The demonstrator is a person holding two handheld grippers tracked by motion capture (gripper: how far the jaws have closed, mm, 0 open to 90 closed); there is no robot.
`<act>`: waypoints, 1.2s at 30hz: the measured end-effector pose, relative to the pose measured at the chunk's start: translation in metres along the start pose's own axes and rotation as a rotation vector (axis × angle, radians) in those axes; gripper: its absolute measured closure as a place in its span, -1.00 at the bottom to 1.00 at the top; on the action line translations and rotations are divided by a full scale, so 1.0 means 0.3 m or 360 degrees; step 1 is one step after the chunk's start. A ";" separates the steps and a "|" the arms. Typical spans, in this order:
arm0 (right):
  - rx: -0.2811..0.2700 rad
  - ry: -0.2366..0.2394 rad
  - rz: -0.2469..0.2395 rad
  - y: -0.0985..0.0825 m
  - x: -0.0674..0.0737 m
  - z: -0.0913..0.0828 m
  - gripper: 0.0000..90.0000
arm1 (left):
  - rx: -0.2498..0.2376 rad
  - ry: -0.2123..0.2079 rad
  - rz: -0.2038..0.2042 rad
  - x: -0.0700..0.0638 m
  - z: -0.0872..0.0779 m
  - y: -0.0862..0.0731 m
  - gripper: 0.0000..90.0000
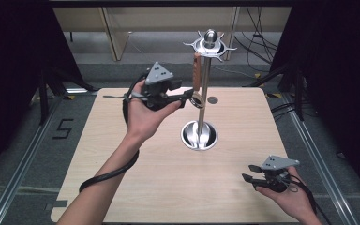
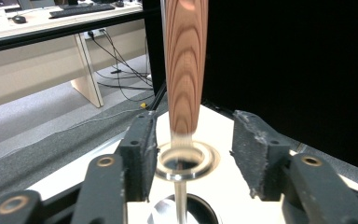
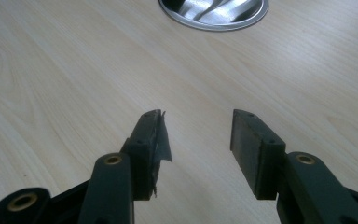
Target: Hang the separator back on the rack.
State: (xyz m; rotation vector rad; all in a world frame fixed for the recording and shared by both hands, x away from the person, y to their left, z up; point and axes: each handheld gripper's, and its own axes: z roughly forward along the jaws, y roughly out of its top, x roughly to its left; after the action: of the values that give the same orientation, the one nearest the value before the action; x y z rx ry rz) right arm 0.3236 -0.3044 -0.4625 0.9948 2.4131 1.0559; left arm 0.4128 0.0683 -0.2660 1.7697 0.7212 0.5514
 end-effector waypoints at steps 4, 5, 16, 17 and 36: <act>0.0012 0.0004 0.0029 -0.002 0.004 0.002 0.21 | 0.0024 0.0030 0.0008 0.010 -0.072 -0.089 -0.05; 0.0017 0.0002 -0.0009 0.000 -0.001 0.003 0.21 | 0.0027 0.0038 0.0001 0.011 -0.083 -0.108 -0.07; 0.0022 -0.0002 0.0009 0.000 0.010 0.012 0.20 | 0.0051 0.0102 0.0001 0.028 -0.192 -0.348 -0.08; 0.0022 0.0000 0.0014 0.000 0.011 0.012 0.20 | 0.0057 0.0107 -0.0016 0.028 -0.200 -0.368 -0.09; 0.0056 0.0014 0.0034 0.001 0.013 0.013 0.20 | 0.0245 0.0209 -0.0087 0.097 -0.259 -0.665 -0.12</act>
State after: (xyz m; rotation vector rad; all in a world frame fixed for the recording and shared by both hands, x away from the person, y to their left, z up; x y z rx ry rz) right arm 0.3232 -0.2994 -0.4650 1.0315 2.4416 1.0302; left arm 0.3406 0.1851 -0.4329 1.8623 0.9216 0.5926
